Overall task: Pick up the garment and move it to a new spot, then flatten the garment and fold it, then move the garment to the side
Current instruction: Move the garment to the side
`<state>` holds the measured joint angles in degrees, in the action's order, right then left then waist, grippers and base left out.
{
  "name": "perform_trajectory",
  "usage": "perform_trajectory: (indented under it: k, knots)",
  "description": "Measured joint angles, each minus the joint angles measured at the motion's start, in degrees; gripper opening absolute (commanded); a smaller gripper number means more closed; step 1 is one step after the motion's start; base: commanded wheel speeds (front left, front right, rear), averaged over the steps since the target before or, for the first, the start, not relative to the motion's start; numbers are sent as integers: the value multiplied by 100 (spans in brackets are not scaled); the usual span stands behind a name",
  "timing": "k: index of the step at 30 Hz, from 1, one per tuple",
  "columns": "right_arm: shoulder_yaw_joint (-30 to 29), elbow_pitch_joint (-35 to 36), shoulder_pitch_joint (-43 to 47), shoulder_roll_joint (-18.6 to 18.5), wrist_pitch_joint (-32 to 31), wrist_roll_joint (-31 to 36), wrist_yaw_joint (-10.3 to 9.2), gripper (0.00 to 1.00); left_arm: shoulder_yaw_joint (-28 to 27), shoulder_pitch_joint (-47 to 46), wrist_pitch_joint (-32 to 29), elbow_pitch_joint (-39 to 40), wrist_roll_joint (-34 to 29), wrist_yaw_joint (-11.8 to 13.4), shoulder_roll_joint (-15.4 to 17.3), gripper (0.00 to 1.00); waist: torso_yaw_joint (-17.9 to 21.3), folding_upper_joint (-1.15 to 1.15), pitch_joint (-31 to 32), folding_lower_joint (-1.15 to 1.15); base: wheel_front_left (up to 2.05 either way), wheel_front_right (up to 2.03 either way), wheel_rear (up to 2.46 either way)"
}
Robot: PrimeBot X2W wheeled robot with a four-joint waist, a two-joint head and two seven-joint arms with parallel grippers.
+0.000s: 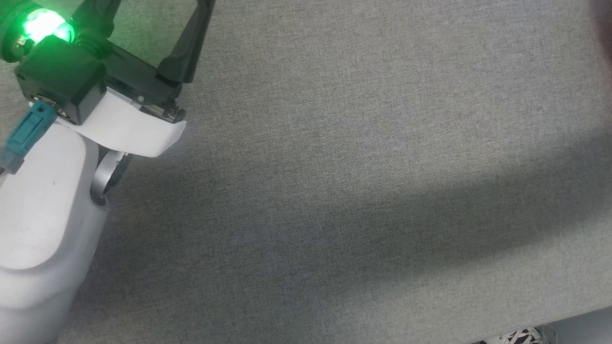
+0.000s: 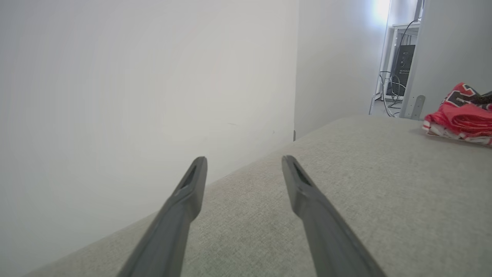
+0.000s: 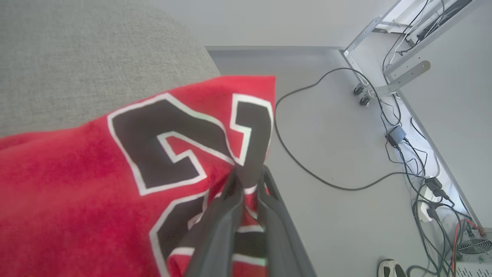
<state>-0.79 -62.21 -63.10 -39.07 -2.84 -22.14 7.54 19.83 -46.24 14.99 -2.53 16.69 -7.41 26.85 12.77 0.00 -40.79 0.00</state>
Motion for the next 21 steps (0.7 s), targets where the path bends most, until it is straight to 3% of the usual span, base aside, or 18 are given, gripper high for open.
perform_trajectory:
  k: [1,2,10,21]
  knots:
    - [30,-64,-38,2,79,33,0,62,-23,7,0,-1,0,0,-3,100,-3,0,7,0,0,0,0]
    - [47,-135,-65,4,125,54,-1,98,-33,28,0,-3,0,0,-7,100,-6,0,24,1,0,0,0]
    - [670,-177,-5,165,513,227,-1,100,-332,595,0,-164,34,0,-341,100,-104,0,442,1,0,0,0]
    - [1860,597,1075,589,847,-407,-1,100,-714,1997,0,-460,158,0,-822,100,-402,0,1518,1,0,0,0]
